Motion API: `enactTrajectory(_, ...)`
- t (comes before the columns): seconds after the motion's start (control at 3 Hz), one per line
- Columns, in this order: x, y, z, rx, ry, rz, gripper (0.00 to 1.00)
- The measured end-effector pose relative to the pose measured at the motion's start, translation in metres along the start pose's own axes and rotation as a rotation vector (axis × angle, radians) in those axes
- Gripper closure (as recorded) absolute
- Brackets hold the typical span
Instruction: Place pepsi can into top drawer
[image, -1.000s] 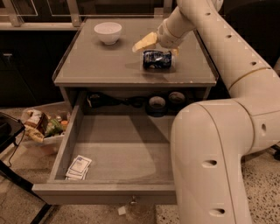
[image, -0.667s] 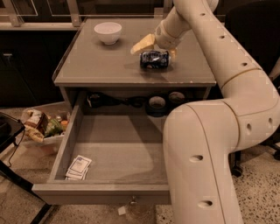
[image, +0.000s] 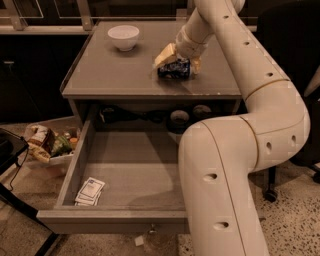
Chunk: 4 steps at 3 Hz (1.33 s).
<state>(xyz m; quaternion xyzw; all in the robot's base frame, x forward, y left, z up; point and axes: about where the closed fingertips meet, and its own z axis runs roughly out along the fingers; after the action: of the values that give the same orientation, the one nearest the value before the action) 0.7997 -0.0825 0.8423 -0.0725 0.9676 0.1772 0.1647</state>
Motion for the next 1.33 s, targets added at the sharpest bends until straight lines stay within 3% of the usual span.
enactTrajectory(0.33, 0.002, 0.0, -0.001, 0.011, 0.014, 0.013, 0.65)
enactTrajectory(0.67, -0.008, -0.008, -0.013, 0.072, -0.03, 0.056, 0.89)
enactTrajectory(1.0, -0.025, -0.015, -0.028, 0.15, -0.112, 0.109, 1.0)
enactTrajectory(1.33, -0.031, -0.018, -0.039, 0.206, -0.181, 0.147, 1.0)
